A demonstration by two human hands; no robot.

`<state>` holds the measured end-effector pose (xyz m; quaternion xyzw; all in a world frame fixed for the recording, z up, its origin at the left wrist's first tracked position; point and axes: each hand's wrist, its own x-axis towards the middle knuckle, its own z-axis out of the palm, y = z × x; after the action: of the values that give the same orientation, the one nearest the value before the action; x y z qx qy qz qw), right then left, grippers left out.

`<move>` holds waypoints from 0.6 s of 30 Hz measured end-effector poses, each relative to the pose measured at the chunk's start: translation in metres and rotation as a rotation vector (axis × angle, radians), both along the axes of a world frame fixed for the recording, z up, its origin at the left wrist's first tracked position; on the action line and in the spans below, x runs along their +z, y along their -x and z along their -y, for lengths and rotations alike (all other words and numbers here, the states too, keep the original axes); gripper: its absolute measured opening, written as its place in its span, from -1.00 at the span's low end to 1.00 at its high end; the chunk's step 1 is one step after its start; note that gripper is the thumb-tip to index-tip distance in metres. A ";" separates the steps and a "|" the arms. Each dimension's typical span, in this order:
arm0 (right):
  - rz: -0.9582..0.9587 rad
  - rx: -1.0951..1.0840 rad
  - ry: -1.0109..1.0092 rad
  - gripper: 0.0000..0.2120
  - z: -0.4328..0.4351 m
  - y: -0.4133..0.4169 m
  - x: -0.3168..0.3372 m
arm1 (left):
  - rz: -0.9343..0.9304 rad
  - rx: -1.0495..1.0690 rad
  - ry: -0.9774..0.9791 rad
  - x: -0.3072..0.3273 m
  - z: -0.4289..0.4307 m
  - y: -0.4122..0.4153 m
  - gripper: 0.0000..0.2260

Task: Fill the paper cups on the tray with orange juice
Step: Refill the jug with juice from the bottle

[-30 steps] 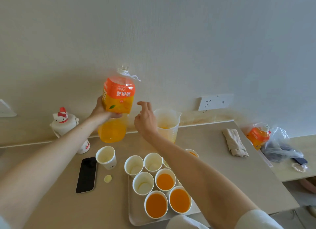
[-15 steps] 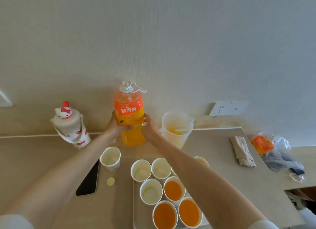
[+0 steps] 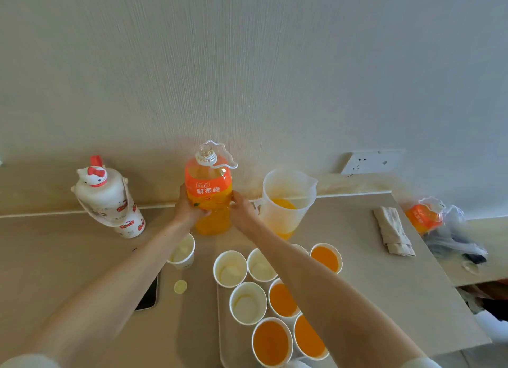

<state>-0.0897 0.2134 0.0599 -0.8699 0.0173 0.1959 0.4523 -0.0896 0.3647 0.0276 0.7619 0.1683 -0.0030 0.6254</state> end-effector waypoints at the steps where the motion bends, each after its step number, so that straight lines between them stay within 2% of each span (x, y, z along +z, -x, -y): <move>1: 0.000 0.003 -0.002 -0.60 -0.001 -0.001 -0.004 | -0.002 0.002 -0.009 0.000 0.001 0.001 -0.08; 6: -0.004 0.028 -0.003 -0.62 -0.002 -0.013 -0.032 | -0.002 -0.036 -0.069 -0.009 -0.006 -0.002 -0.03; 8: -0.018 0.050 0.004 -0.60 -0.002 -0.019 -0.044 | -0.049 -0.031 -0.132 -0.024 -0.012 -0.009 -0.10; 10: -0.001 0.074 0.005 -0.63 0.001 -0.016 -0.038 | -0.154 -0.037 -0.226 -0.016 -0.008 -0.004 -0.31; 12: 0.031 0.090 -0.021 -0.66 0.007 -0.003 -0.019 | -0.274 -0.018 -0.333 -0.003 0.003 0.007 -0.77; 13: 0.039 0.103 -0.033 -0.70 0.012 0.004 -0.012 | -0.321 0.012 -0.351 0.003 0.010 0.014 -0.93; 15: 0.047 0.111 -0.039 -0.77 0.023 0.012 -0.006 | -0.392 0.059 -0.301 -0.001 0.024 0.020 -0.76; 16: 0.057 0.107 -0.048 -0.73 0.029 0.015 -0.002 | -0.387 0.069 -0.263 0.000 0.030 0.022 -0.73; 18: 0.064 0.073 -0.082 -0.63 0.042 0.023 0.008 | -0.376 0.054 -0.241 0.003 0.042 0.023 -0.78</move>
<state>-0.1130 0.1718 0.0678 -0.8565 -0.0368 0.1851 0.4805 -0.1127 0.3224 0.0302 0.8125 0.3012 -0.1080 0.4872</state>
